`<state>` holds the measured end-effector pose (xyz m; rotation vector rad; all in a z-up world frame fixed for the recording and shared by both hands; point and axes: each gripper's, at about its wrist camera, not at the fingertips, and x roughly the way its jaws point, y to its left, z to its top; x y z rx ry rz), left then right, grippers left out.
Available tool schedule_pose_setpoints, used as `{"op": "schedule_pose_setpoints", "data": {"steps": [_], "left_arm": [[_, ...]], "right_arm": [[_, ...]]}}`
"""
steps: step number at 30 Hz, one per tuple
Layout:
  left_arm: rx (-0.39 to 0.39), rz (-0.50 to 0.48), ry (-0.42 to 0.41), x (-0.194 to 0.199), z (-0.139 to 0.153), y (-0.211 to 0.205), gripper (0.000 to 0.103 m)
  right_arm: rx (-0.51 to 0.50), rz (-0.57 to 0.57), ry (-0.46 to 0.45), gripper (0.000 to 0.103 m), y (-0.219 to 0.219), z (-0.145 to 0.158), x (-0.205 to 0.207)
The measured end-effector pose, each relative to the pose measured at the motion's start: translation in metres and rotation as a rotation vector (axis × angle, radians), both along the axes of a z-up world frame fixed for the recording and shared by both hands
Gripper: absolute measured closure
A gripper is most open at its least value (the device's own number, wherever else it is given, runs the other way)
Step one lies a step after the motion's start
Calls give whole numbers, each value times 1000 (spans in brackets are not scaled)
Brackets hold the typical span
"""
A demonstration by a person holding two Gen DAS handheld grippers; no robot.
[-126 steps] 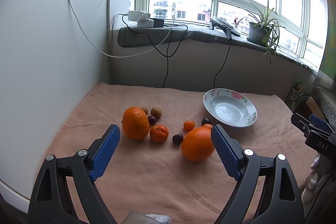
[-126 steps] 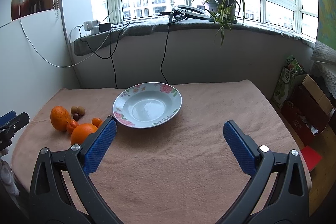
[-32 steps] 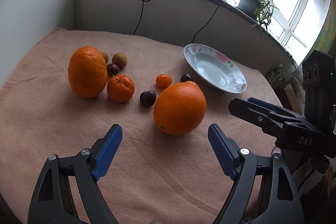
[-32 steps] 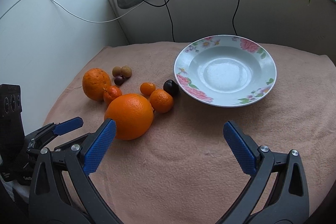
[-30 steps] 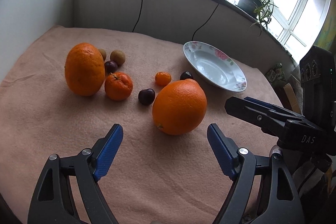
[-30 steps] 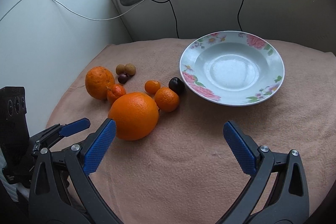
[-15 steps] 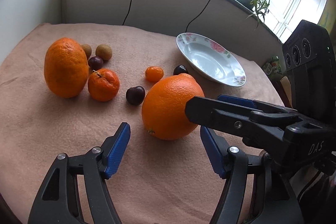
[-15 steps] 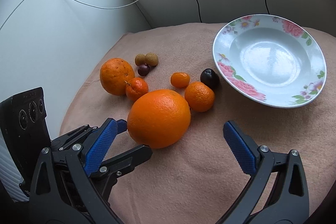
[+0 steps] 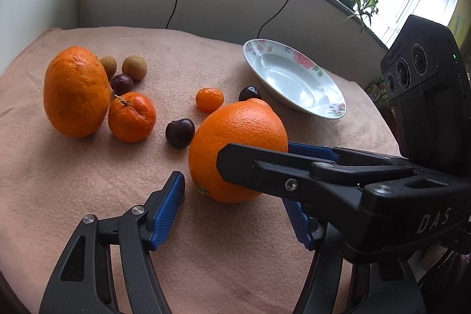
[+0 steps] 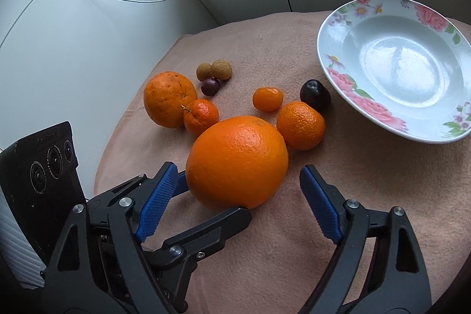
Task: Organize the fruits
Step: 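Close the right gripper on the large orange and lift it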
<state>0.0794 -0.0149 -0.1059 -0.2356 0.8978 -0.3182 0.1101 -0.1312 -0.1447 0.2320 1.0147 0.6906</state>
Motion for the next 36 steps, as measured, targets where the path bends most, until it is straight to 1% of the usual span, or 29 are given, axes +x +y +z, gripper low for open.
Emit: {"op": "schedule_pose_setpoints", "data": {"steps": [3,4,5,7,8,10,15,25,32,36], "left_arm": [[1,-6,-2,2,0,-2,39],[0,-10,-4,2,0,-2,41],[5,-10,-6,3,0,-3,41],[9,-12,-12,4,-1,-3,41],[11,-13,-13,4,-1,-3,41],[13,-10,-14,4,-1,-4,41],[48,-8,-35,0,-1,-7,43],[63,-8,-67,-5,3,-9,44],[51,-23,-94,-8,15,-12,44],[51,-44,-106,-4,20,-22,44]], "right_arm": [[9,0,10,16,-3,-2,1],[9,2,13,18,-2,-2,1],[10,7,15,22,-2,-4,1],[16,18,20,27,0,-4,1],[12,18,16,28,1,-4,0],[7,17,8,28,3,-5,0],[-8,22,-23,29,4,-3,-4],[-51,20,-111,30,10,5,-19],[-66,6,-173,30,0,21,-26],[-62,-17,-183,30,-13,28,-26]]}}
